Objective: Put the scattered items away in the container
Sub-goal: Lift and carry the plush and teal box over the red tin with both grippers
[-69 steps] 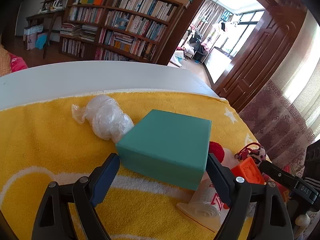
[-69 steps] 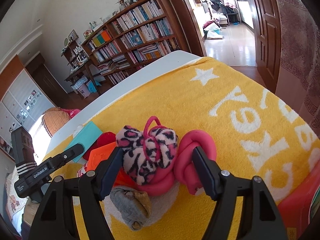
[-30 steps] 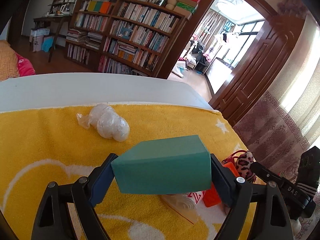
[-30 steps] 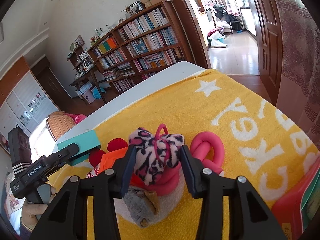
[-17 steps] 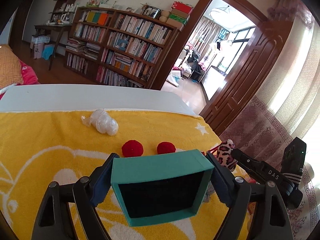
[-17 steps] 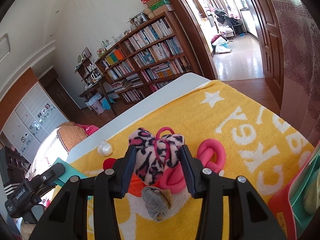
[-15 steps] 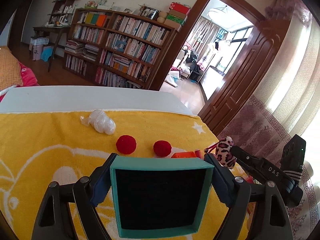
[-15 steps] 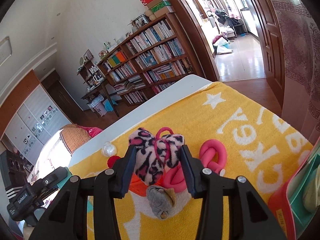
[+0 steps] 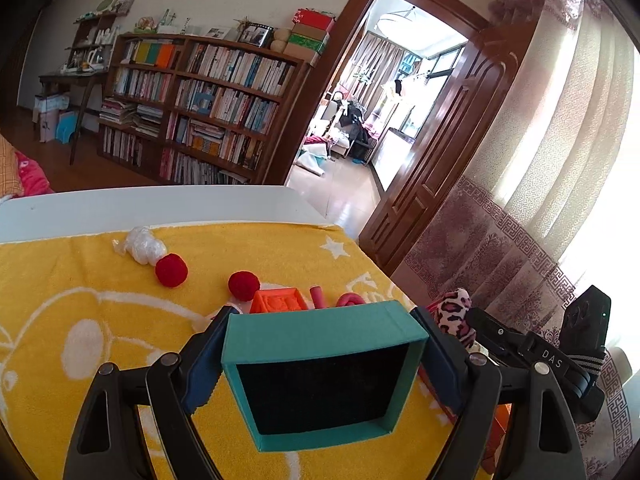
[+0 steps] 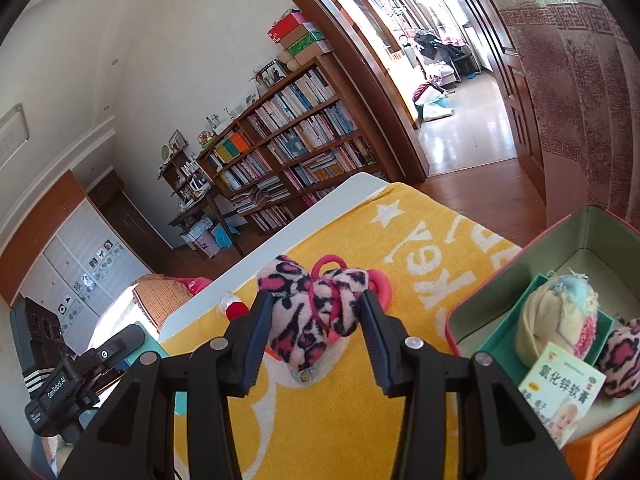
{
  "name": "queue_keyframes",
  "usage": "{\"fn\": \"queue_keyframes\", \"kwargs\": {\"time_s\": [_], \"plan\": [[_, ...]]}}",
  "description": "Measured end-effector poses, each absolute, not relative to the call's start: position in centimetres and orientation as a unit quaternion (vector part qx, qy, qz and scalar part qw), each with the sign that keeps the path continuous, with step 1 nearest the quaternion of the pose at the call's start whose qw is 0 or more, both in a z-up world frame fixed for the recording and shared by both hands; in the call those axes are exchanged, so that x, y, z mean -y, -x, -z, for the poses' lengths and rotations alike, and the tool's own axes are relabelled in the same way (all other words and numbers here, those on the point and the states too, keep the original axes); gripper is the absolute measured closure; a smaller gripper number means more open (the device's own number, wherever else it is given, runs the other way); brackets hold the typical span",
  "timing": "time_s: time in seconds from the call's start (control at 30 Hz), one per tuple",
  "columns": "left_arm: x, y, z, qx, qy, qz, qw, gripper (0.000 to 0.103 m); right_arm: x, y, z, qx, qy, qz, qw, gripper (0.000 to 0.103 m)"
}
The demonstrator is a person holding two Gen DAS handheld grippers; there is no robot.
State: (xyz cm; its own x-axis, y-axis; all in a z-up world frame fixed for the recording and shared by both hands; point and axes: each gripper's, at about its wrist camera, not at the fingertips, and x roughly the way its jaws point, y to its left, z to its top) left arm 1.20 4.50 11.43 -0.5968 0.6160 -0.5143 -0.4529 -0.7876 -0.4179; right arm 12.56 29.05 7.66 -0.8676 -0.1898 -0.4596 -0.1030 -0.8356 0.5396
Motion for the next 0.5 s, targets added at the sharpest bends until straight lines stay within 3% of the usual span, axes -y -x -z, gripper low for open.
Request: {"fn": "queue_keyframes", "kwargs": {"time_s": [0.5], "plan": [[-21.0, -3.7, -14.6, 0.08, 0.323, -0.845, 0.42, 0.016, -40.7, -23.2, -9.3, 0.293, -0.228, 0.923, -0.098, 0.054]]}}
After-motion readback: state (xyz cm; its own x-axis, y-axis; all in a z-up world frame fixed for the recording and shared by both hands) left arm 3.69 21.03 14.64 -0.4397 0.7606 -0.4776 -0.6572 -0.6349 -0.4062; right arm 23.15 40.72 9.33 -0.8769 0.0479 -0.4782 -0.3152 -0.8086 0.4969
